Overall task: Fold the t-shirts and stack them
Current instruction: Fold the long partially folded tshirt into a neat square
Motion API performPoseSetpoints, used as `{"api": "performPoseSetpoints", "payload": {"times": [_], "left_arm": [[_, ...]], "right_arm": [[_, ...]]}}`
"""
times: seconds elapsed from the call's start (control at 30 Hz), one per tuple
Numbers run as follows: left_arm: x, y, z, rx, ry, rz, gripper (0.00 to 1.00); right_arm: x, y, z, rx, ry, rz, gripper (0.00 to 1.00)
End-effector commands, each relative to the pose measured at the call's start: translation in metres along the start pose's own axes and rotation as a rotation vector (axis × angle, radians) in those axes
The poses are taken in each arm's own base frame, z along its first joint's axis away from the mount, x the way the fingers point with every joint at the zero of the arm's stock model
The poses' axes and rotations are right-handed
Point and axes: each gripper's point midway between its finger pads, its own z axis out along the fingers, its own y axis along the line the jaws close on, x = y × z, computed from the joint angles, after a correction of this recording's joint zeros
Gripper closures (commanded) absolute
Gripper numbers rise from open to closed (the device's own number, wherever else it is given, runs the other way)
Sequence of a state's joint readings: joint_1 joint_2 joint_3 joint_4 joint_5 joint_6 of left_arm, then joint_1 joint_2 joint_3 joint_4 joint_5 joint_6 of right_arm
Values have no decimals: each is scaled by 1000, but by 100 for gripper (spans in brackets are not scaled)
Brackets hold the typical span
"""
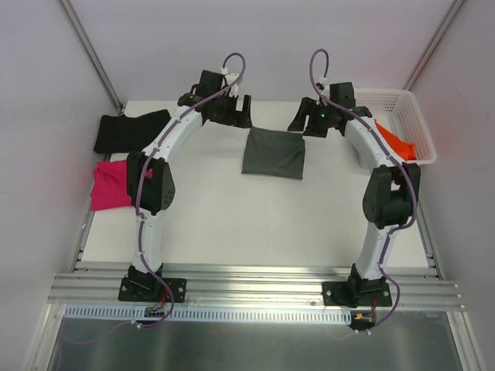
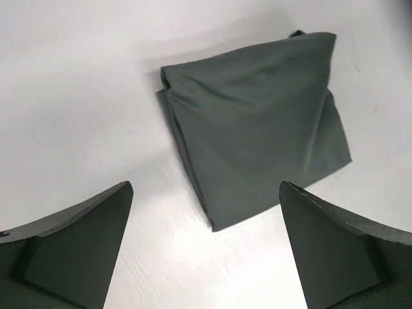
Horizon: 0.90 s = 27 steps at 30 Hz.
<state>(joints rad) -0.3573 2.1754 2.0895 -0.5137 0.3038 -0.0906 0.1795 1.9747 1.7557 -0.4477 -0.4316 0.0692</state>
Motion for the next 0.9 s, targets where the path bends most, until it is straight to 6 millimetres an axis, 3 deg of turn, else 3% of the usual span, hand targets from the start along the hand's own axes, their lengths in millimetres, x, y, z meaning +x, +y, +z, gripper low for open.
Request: {"api": "performPoseSetpoints", "payload": {"times": [0.0,0.1,0.27,0.6,0.87], "left_arm": [[28,-6,-8,73,95,-98,1],[48,-10,-6,133,157,-194,1],[72,-3,4,198,233,-330,1],[63,39,36,295,201,-456,3],[82,31,68,436,244,-581,17]], "right_arm": [[19,29,-10,-32,32,-61,29],[35,40,-3,-64,76,-61,29],[52,34,14,-69,131,-39,29],[56,6,50,-32,173,-22,29],[63,5,71,-33,198,-21,29]]}}
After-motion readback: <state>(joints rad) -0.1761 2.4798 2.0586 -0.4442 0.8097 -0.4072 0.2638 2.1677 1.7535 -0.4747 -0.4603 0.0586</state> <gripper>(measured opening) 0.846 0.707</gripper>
